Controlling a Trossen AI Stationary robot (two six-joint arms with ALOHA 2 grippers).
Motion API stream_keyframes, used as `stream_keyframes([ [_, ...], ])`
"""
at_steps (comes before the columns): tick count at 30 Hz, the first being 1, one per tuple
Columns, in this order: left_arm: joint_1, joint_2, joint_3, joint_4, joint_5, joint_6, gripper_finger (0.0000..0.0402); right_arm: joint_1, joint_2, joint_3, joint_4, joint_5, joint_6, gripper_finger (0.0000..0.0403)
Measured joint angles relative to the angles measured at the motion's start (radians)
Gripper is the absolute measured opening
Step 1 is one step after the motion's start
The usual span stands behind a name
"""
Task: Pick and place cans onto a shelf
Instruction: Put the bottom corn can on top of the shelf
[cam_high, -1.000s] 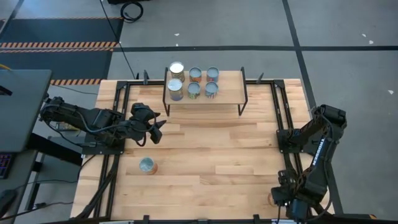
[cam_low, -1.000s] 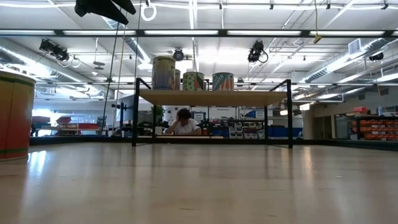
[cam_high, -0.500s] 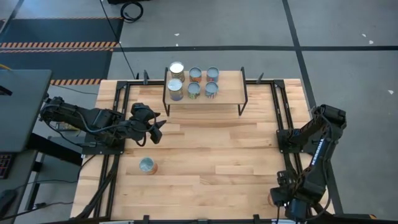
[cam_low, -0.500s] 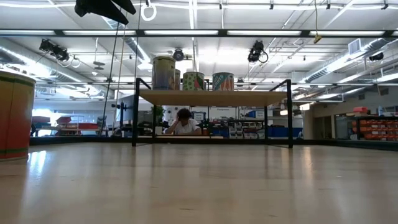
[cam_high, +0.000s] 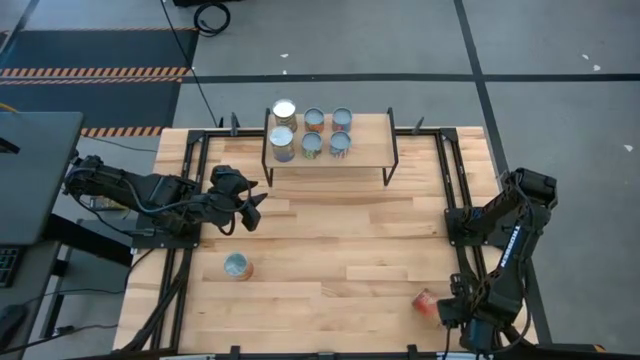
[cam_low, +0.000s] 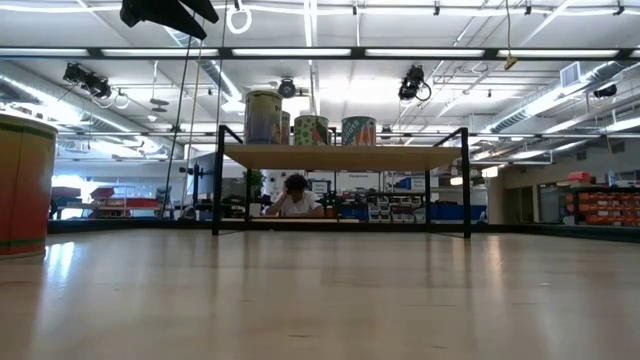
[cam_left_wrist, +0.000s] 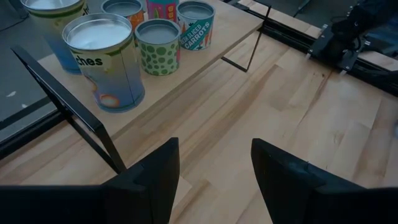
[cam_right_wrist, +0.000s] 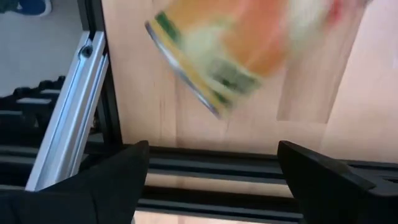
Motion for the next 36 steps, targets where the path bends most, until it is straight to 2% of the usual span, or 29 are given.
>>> stream_keyframes([
  [6,0.000,0.000,0.000,0.000,0.000,0.000,0.0204,-0.018,0.000,0.000,0.001,0.027,0.099,0.0362],
  [10,0.000,0.000,0.000,0.000,0.000,0.000,0.0204,-0.060,-0.001,0.000,0.073,0.024,0.348,0.0362],
  [13,0.000,0.000,0.000,0.000,0.000,0.000,0.0204,-0.097,0.000,0.000,0.203,0.078,0.541,0.0362],
  [17,0.000,0.000,0.000,0.000,0.000,0.000,0.0204,-0.138,0.037,0.002,0.261,0.159,0.659,0.0360],
  [28,0.000,0.000,0.001,0.000,0.000,0.000,0.0204,-0.195,0.237,0.001,0.349,0.192,0.577,0.0356],
  [33,0.000,0.000,0.001,0.000,0.000,0.000,0.0204,-0.220,0.273,0.003,0.366,0.193,0.488,0.0355],
  [36,0.000,0.000,0.001,0.001,0.000,0.000,0.0204,-0.235,0.274,0.003,0.362,0.183,0.462,0.0340],
])
